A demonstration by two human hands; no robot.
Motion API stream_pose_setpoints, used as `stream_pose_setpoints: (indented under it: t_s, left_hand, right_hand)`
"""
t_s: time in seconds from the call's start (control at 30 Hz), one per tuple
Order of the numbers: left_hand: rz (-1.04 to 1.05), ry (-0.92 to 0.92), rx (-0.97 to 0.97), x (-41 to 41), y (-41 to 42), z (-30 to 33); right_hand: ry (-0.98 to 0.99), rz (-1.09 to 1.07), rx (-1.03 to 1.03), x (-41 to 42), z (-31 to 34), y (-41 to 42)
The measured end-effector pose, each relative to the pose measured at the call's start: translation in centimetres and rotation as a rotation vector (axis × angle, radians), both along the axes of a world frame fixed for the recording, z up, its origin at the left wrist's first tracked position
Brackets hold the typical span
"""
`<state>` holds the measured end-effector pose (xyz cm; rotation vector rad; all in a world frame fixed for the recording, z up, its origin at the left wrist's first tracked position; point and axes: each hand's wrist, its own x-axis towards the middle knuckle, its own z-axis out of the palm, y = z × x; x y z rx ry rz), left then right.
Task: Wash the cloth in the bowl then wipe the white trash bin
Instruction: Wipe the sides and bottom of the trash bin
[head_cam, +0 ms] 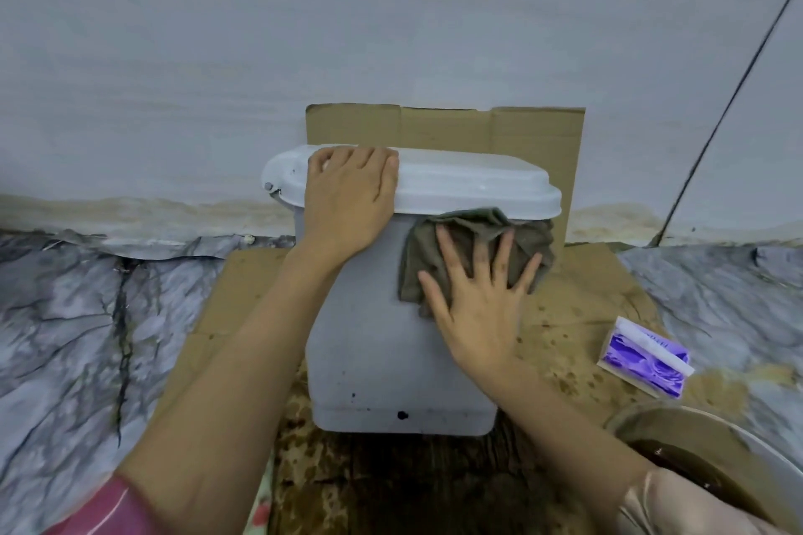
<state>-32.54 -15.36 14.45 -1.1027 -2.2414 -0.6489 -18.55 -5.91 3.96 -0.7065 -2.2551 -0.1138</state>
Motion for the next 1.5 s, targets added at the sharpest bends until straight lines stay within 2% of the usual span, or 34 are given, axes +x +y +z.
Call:
stream_pose_setpoints:
  t_s: [0.1,0.23,0.3,0.37,0.43,0.53,0.63,0.7,0.8,0.9,0.97,1.03,1.13,1.23,1.3,1.4,1.5]
  left_hand:
    - [0.015,-0.003,-0.010,-0.2,0.3,0.0]
    - [0.003,-0.010,-0.010,-0.7,0.3,-0.1]
    - [-0.004,-0.002,-0.010,-0.9,0.0,-0.2]
    - [-0.007,0.001,-0.008,-1.0,-0.3,-0.3]
    - [-0.007,-0.001,-0.014,-0.9,-0.3,-0.3]
    - [-0.001,0.013,0.000,-0.7,0.1,-0.3]
    - [0.021,0.026,0.007,-0.5,0.2,-0.3]
    - [0.017,0.026,0.003,-0.5,0.2,-0.3]
    - [0.020,0.020,-0.013,-0.6,0.3,-0.2]
    - [0.029,0.014,-0.020,-0.7,0.6,-0.1]
    - [0.028,0.027,-0.012,-0.6,0.5,-0.3]
    - [0.030,0.050,-0.005,-0.6,0.1,-0.5]
    - [0.027,0.046,-0.009,-0.8,-0.1,-0.5]
    - [0.030,0.053,-0.007,-0.9,0.1,-0.3]
    - [0.038,0.059,-0.004,-0.9,0.2,-0.4]
    - [0.052,0.071,-0.013,-1.0,0.3,-0.5]
    - [0.056,0.066,-0.019,-1.1,0.6,-0.4]
  right_hand:
    - [-0.075,0.148,0.036,-1.5,-2.1,-2.2]
    - [-0.379,0.394,0.134,1.0,-10.9,-5.0]
    - [-0.493,0.392,0.125,3.6,-14.3,-5.0]
    - [-0.577,0.282,0.127,6.0,-15.8,-3.7]
    - [-0.534,0.158,0.121,8.0,-15.9,-1.7]
    - [-0.323,0.056,0.050,8.4,-12.3,1.1]
    - [-0.064,-0.041,-0.039,4.0,-6.2,1.3]
    - [0.014,-0.094,-0.069,0.8,-3.4,0.2]
    - [-0.053,-0.051,0.020,-0.2,-5.2,-1.0]
    - [-0.252,0.057,0.099,4.2,-13.6,-2.1]
    - [-0.391,0.051,0.064,8.1,-19.1,-3.0]
    - [-0.413,0.068,-0.004,10.4,-21.2,-3.3]
    - [-0.199,0.119,-0.134,9.0,-18.1,-2.2]
    - [0.081,0.089,-0.200,5.1,-10.3,-0.7]
    - [0.189,0.044,-0.196,2.9,-5.2,0.2]
    - [0.116,-0.062,-0.115,0.8,-2.0,0.7]
    - [-0.001,-0.056,-0.114,1.5,-5.3,0.3]
